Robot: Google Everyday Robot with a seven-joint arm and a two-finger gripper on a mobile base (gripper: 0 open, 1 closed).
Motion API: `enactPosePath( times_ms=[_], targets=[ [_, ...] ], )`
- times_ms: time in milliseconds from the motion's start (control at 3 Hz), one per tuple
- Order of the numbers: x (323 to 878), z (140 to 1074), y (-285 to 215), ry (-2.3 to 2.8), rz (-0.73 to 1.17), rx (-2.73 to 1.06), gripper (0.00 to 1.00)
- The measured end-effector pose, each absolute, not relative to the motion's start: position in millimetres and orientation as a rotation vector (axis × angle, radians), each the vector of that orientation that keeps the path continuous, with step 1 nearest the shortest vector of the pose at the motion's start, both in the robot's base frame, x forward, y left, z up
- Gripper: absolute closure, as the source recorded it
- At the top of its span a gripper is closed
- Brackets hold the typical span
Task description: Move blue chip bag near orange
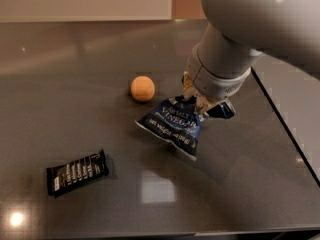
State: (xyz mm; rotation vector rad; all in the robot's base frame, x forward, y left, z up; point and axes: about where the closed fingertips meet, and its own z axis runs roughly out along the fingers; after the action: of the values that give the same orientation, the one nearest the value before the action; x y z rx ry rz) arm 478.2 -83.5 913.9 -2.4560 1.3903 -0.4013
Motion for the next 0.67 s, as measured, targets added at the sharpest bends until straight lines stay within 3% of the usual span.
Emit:
enactPosePath(
  times_ms=[333,667],
  targets=[
    [510.0,916.0,-84.4,1.399,-0.438,-2.437,1.00],
    [536.3,910.6,-87.0,1.399,-0.443,-2.445,0.82]
  ],
)
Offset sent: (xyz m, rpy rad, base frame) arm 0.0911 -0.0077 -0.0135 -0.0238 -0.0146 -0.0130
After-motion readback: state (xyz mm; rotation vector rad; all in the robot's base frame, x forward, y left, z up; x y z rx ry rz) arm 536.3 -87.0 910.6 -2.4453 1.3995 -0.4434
